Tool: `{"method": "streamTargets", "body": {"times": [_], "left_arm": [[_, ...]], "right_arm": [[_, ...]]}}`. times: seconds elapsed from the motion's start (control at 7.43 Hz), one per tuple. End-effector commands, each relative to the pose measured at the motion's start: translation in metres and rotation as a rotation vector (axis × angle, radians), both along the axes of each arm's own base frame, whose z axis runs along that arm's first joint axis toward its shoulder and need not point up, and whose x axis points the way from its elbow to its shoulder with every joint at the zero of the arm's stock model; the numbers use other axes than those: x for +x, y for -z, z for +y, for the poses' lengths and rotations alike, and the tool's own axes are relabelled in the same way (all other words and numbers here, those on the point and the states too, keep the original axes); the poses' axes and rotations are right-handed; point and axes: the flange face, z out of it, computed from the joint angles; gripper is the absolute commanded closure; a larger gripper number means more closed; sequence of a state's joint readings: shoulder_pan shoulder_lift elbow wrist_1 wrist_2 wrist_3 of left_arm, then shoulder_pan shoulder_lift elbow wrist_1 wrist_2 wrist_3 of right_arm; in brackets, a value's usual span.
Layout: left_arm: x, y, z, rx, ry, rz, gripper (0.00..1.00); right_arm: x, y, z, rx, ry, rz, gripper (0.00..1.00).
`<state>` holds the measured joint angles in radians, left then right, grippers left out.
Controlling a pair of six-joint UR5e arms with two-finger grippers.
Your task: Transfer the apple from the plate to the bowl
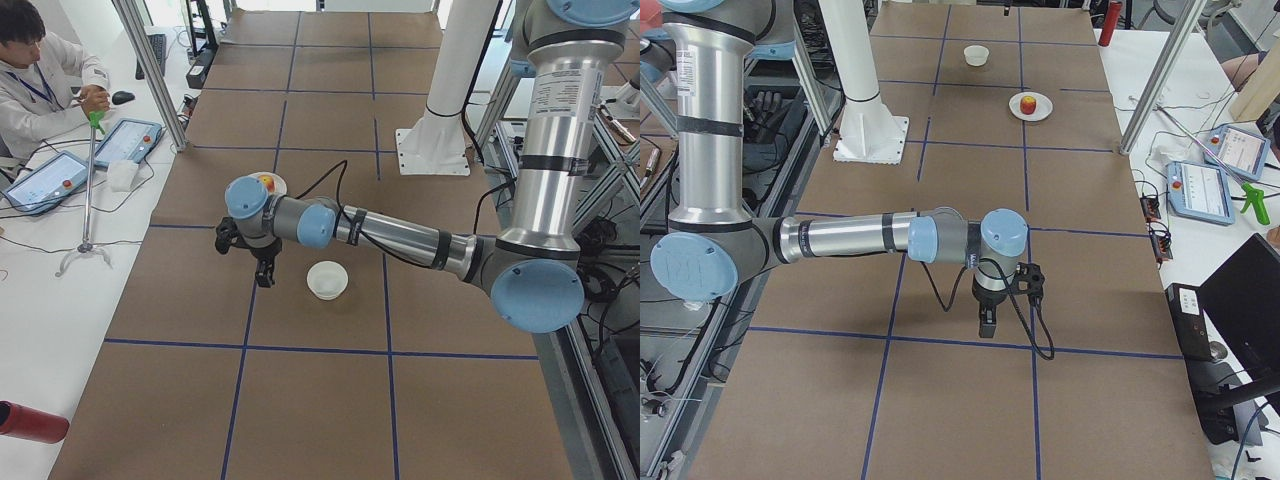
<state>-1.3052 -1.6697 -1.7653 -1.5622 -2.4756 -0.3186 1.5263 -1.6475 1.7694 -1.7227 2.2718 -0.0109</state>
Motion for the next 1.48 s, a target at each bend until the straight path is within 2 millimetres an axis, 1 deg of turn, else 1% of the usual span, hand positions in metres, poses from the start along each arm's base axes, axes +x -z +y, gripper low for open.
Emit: {"method": "streamTargets", "body": {"times": [0.0, 0.13, 0.27, 0.4, 0.54, 0.67, 0.81, 0.94, 1.08, 1.21, 1.35], "left_arm": [[0.108, 0.120, -0.013, -0.136, 0.064, 0.057, 0.00], [0.174, 0.154, -0.007, -0.181, 0.033, 0.054, 0.00], [0.227, 0.166, -0.003, -0.143, 0.067, -0.034, 0.00], [0.257, 0.170, -0.011, -0.122, 0.099, -0.085, 0.00], [0.275, 0.178, -0.031, -0.125, 0.096, -0.089, 0.00], [0.297, 0.177, -0.057, -0.115, 0.112, -0.065, 0.00], [0.313, 0.167, -0.074, -0.139, 0.171, -0.017, 0.00], [0.328, 0.166, -0.092, -0.131, 0.197, 0.021, 0.00], [0.338, 0.176, -0.108, -0.088, 0.235, -0.001, 0.00], [0.355, 0.176, -0.112, -0.042, 0.274, -0.048, 0.00], [0.365, 0.175, -0.107, -0.037, 0.266, -0.054, 0.00]], "right_arm": [[0.000, 0.000, 0.000, -0.001, 0.000, 0.000, 0.00], [0.000, 0.000, 0.000, -0.001, 0.000, 0.000, 0.00], [0.000, 0.000, 0.000, 0.000, 0.001, 0.000, 0.00], [0.000, 0.000, 0.000, -0.001, 0.000, 0.000, 0.00], [0.000, 0.000, 0.000, 0.001, 0.000, 0.000, 0.00], [0.000, 0.001, 0.000, 0.002, 0.000, 0.000, 0.00], [0.000, 0.000, 0.000, 0.001, 0.000, 0.000, 0.00], [0.000, 0.000, 0.000, 0.001, 0.000, 0.000, 0.00], [0.000, 0.000, 0.000, 0.001, 0.000, 0.000, 0.00], [0.000, 0.000, 0.000, -0.001, 0.000, 0.000, 0.00], [0.000, 0.000, 0.000, 0.001, 0.000, 0.000, 0.00]]}}
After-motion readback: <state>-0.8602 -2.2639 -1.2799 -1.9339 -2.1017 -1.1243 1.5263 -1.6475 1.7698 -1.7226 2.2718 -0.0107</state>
